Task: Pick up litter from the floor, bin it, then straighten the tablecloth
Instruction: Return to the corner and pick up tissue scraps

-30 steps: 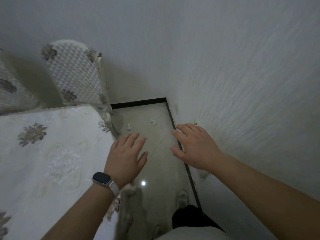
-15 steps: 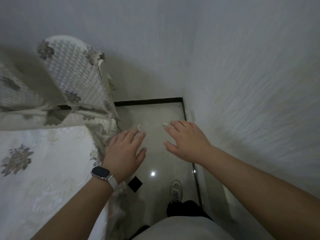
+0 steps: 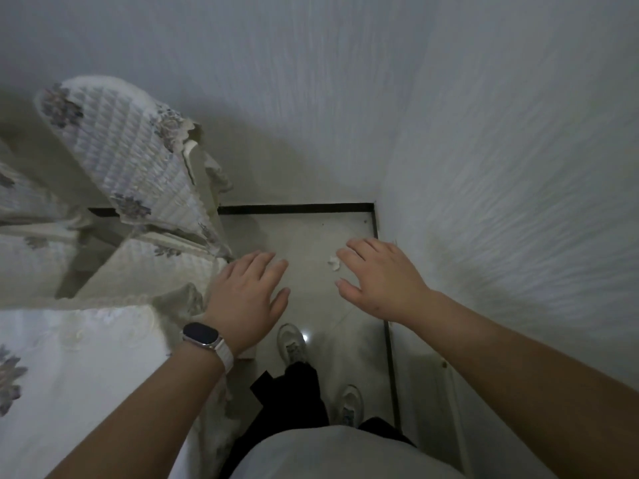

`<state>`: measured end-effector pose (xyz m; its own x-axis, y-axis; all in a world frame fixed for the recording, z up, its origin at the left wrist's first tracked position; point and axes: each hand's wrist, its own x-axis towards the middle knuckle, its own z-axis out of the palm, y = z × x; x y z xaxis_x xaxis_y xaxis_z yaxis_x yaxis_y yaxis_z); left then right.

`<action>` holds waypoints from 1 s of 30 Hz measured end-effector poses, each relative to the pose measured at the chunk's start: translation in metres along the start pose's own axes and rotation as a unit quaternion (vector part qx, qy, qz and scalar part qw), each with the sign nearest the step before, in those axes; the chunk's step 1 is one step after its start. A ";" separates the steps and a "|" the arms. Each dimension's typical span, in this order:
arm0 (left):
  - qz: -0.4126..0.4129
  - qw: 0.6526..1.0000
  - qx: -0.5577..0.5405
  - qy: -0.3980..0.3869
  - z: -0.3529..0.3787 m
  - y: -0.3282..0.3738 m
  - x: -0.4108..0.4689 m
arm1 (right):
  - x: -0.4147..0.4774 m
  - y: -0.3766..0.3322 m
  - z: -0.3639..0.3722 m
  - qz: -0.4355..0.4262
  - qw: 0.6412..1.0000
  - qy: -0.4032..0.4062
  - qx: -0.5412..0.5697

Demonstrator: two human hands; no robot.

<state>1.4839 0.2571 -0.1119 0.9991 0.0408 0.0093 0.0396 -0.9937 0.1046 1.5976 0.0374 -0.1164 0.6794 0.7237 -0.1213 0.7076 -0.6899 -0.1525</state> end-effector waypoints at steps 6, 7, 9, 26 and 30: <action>0.029 0.999 -0.021 -0.009 0.027 -0.046 0.084 | 0.071 0.021 0.004 0.022 1.000 -0.015 -0.003; 0.030 0.999 -0.028 -0.018 0.033 -0.053 0.097 | 0.083 0.023 0.004 0.029 0.999 -0.016 -0.003; 0.037 0.998 -0.041 -0.031 0.046 -0.067 0.122 | 0.110 0.032 0.006 0.035 0.999 -0.017 -0.008; -0.014 0.986 -0.115 -0.122 0.237 -0.137 0.260 | 0.275 0.134 0.193 0.042 0.990 -0.111 0.073; -0.051 0.980 -0.135 -0.139 0.322 -0.146 0.273 | 0.303 0.161 0.280 0.029 0.989 -0.125 0.079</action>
<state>1.7555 0.3796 -0.4447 0.9568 0.0713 -0.2818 0.1720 -0.9204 0.3512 1.8634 0.1507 -0.4527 0.6345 0.6787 -0.3697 0.6164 -0.7330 -0.2877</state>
